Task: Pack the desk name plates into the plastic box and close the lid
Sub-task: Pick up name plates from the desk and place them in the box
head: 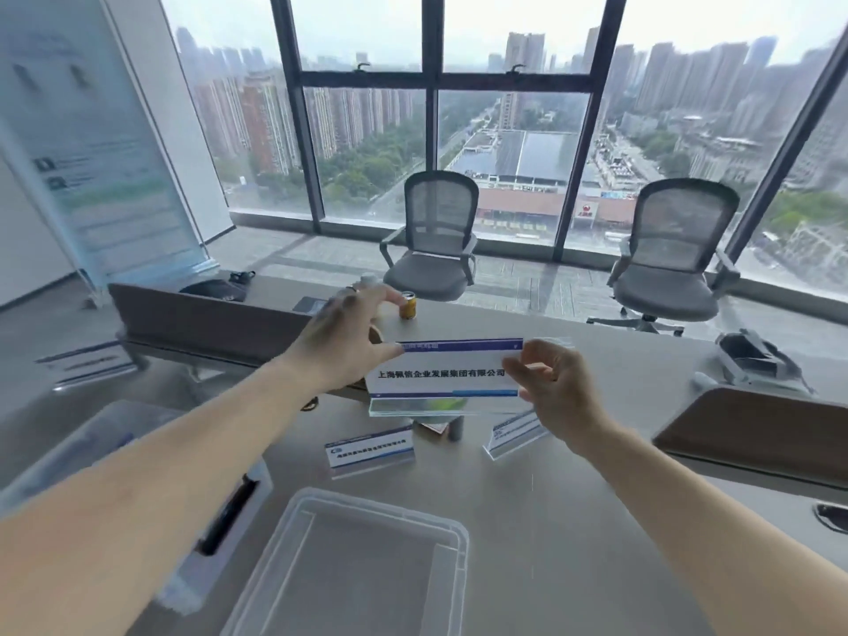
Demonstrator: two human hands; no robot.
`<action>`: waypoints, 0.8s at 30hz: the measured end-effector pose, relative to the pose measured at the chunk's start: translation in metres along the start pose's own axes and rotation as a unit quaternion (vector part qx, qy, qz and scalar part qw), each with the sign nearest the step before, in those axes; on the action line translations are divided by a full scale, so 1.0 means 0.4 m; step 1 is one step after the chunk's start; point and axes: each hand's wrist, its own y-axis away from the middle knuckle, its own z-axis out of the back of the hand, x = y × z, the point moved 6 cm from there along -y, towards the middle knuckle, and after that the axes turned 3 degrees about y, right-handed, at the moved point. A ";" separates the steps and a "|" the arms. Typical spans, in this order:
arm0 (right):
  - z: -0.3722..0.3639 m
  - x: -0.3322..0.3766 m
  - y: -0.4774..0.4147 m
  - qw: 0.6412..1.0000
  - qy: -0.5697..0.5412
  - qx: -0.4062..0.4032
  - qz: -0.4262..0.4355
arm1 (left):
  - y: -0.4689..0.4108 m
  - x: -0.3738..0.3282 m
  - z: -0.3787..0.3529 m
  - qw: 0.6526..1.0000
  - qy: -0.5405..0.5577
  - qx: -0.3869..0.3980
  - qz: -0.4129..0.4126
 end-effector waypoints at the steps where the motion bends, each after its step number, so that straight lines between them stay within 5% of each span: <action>1: -0.052 0.030 0.014 1.000 0.006 0.004 0.005 | 0.018 0.005 0.042 0.998 -0.048 0.004 -0.040; 4: -0.229 0.125 0.065 1.000 -0.002 0.011 0.008 | 0.087 0.056 0.140 0.985 -0.141 0.054 -0.082; 12: -0.687 0.314 0.196 0.996 -0.025 0.083 0.024 | 0.278 0.370 0.334 0.963 -0.193 0.185 0.016; 24: -1.053 0.337 0.129 0.981 0.061 0.170 0.072 | 0.355 0.763 0.428 0.953 -0.188 0.184 0.149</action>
